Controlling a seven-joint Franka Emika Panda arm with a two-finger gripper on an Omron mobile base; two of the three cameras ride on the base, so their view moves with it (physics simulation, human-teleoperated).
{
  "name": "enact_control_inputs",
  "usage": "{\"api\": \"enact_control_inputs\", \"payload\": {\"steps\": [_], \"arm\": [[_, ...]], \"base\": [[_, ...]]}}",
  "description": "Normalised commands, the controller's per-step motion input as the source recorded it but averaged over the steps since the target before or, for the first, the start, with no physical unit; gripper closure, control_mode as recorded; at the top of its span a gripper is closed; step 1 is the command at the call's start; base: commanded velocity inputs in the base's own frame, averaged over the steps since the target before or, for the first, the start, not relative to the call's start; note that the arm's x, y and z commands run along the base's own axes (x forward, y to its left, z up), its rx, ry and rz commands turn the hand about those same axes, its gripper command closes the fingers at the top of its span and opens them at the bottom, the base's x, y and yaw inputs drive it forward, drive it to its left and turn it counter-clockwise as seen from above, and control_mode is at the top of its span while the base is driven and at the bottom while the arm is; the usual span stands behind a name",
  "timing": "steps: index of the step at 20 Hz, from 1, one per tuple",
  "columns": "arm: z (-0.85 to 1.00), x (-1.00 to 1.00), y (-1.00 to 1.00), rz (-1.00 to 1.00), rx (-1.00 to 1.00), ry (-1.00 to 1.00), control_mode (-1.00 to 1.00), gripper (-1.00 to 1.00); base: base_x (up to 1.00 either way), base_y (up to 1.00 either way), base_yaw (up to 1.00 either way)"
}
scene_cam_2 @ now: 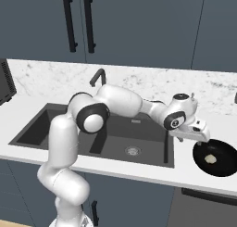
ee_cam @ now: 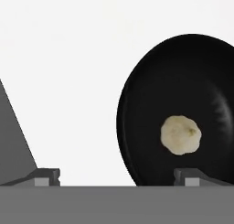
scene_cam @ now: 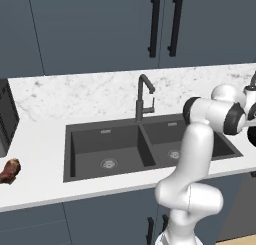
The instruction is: Pick the garlic from the sink and place it in the bowl. Then pick the bowl and place it in the microwave. Then close the microwave door and press the start button.
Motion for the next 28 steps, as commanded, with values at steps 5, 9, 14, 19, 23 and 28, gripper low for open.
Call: {"api": "enact_control_inputs", "payload": {"steps": [5, 9, 14, 19, 23, 28], "arm": [[0.00, 0.06, -0.20, 0.13, 0.03, 0.05, -1.00, -1.00], [-0.03, 0.02, -0.41, 0.10, 0.06, 0.04, -1.00, -1.00], [-0.11, 0.04, -0.32, 0.11, 0.09, 0.02, -1.00, -1.00], [-0.22, 0.00, 0.00, 0.09, 0.01, 0.00, -1.00, -1.00], [-0.23, 0.05, 0.00, 0.08, 0.00, 0.00, -1.00, -1.00], [-0.29, 0.09, 0.12, 0.04, 0.00, 0.01, -1.00, -1.00]], "base": [[0.00, 0.00, 0.00], [0.00, 0.00, 0.00], [0.00, 0.00, 0.00], [0.00, 0.00, 0.00], [0.00, 0.00, 0.00], [0.00, 0.00, 0.00]]}}
